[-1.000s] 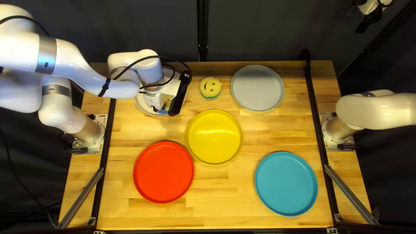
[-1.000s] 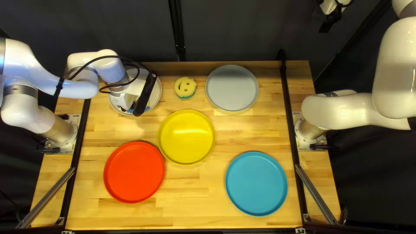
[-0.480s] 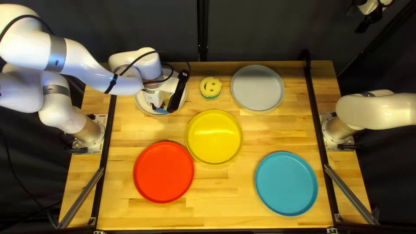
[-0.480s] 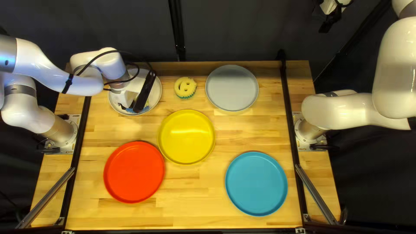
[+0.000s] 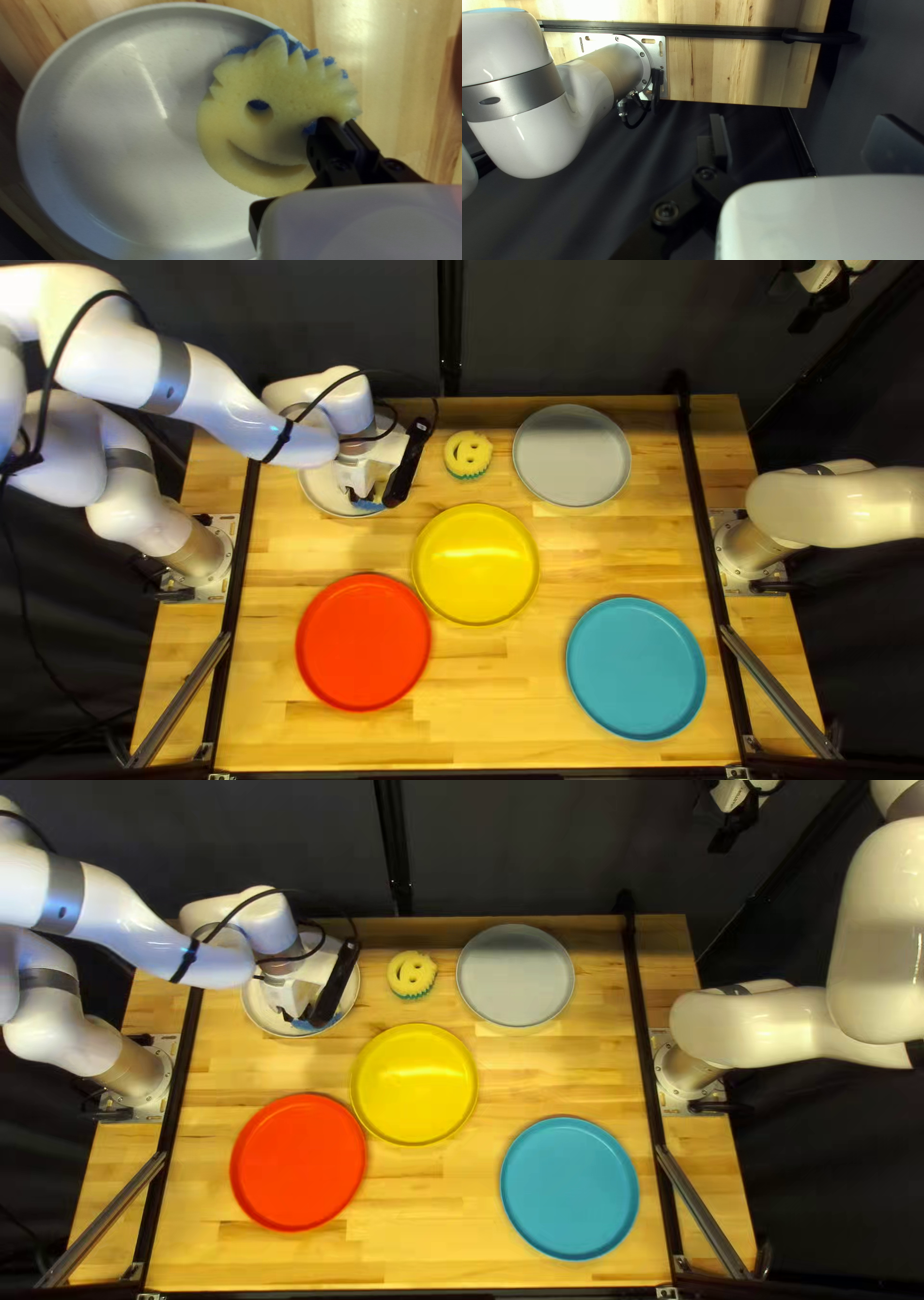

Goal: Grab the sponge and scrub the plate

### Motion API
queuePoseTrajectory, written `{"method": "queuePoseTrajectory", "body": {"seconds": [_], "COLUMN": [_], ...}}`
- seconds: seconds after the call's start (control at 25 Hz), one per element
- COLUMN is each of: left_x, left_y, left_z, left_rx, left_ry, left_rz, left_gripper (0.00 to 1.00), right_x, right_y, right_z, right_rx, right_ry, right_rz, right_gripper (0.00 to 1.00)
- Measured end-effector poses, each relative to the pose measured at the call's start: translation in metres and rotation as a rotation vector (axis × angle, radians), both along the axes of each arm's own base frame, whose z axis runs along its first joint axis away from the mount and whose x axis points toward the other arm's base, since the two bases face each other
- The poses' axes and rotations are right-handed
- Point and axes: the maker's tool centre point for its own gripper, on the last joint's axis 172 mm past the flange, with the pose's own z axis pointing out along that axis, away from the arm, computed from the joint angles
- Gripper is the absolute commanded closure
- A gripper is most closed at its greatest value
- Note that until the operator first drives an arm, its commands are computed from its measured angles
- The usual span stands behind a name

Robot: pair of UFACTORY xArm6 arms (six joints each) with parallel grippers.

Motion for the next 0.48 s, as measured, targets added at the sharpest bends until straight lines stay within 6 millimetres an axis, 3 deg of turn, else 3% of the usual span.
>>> {"method": "queuePoseTrajectory", "body": {"seconds": [0.28, 0.48], "left_x": [-0.01, -0.002], "left_y": [0.027, 0.044], "left_z": [0.012, 0.006], "left_rx": [-0.002, -0.011], "left_ry": [0.01, 0.016], "left_rz": [0.005, 0.002], "left_gripper": [1.0, 1.0], "right_x": [0.0, 0.0], "right_y": [0.0, 0.0], "right_z": [0.0, 0.0], "right_rx": [0.0, 0.0], "right_ry": [0.0, 0.0], "right_rz": [0.0, 0.0], "right_gripper": [0.0, 0.0]}}
